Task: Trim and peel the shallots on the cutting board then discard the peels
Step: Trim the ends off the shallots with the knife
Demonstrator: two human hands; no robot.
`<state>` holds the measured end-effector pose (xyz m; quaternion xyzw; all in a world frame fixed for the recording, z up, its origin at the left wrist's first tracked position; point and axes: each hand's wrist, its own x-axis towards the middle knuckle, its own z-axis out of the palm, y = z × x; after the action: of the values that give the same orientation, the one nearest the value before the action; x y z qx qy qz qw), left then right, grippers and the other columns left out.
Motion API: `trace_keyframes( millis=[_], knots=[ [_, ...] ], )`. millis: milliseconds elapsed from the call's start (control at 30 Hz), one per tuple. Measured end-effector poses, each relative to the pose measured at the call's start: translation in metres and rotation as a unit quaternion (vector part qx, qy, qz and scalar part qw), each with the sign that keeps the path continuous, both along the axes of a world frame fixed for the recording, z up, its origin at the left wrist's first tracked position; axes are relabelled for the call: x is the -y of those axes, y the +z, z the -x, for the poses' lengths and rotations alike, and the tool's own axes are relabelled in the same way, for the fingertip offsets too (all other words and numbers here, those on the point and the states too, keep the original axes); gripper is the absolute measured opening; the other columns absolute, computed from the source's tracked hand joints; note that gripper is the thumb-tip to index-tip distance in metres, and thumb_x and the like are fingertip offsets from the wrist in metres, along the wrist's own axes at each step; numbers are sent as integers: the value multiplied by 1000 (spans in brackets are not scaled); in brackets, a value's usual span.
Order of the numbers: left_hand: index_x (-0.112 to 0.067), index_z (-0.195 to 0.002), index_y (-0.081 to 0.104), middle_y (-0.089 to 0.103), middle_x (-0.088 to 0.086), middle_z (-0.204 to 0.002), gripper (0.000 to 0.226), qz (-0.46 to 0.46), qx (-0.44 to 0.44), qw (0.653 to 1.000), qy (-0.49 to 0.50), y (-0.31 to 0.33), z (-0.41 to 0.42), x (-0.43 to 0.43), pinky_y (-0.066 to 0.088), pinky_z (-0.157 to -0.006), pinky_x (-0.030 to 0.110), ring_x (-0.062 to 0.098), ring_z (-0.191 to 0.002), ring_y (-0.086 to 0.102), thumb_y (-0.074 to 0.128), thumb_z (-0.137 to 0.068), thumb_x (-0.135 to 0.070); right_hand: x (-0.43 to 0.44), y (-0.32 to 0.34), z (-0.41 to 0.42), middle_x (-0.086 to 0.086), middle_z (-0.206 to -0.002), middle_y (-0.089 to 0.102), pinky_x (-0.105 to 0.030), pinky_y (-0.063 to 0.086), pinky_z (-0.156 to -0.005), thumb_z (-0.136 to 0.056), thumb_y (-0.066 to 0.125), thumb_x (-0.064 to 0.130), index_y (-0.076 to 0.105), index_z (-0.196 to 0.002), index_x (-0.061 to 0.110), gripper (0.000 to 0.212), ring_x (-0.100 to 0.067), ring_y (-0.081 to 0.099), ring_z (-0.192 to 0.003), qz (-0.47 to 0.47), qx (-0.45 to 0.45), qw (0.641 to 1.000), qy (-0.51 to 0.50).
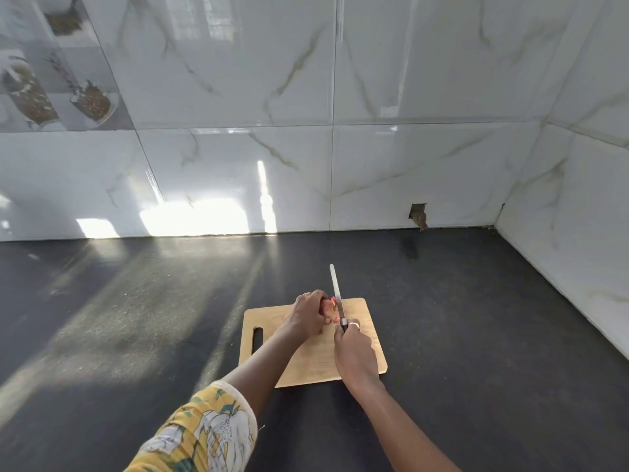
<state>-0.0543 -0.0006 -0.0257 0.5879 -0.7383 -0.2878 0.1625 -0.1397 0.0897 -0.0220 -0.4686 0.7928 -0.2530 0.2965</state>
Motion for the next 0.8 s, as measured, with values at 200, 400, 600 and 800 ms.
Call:
trace_keyframes(
  millis=[200, 400, 600, 800],
  knots=[
    [-13, -94, 68, 68, 9, -93, 32, 18, -7, 1000, 0, 5, -7, 2, 47, -65, 29, 21, -75, 56, 47, -74, 2, 2, 1, -9, -14, -116, 60, -38, 43, -81, -101, 23, 22, 40, -131, 10, 37, -34, 58, -103, -16, -44, 998, 48],
    [-7, -68, 60, 67, 13, -76, 19, 0, -7, 1000, -21, -1, -7, 7, 56, -68, 41, 31, -73, 64, 45, -68, 5, 0, 10, -13, -15, -122, 56, -31, 41, -78, -100, 26, 7, 42, -129, 2, 33, -30, 58, -106, -38, -105, 989, 97],
    [-5, -88, 61, 68, 8, -87, 13, 33, 36, 998, -29, -7, -11, 7, 44, -67, 27, 22, -77, 57, 52, -79, -2, 9, 24, -15, -15, -125, 55, -40, 44, -93, -100, 20, 14, 45, -126, 7, 37, -34, 55, -110, -45, 13, 996, 71],
    [-10, -80, 51, 68, 12, -90, 8, 53, 74, 992, -84, -9, -6, 12, 49, -70, 32, 31, -81, 62, 53, -77, -3, 27, 32, -8, -12, -132, 53, -38, 41, -99, -101, 17, 24, 38, -137, 12, 44, -32, 52, -118, -59, 64, 995, 55]
  ],
)
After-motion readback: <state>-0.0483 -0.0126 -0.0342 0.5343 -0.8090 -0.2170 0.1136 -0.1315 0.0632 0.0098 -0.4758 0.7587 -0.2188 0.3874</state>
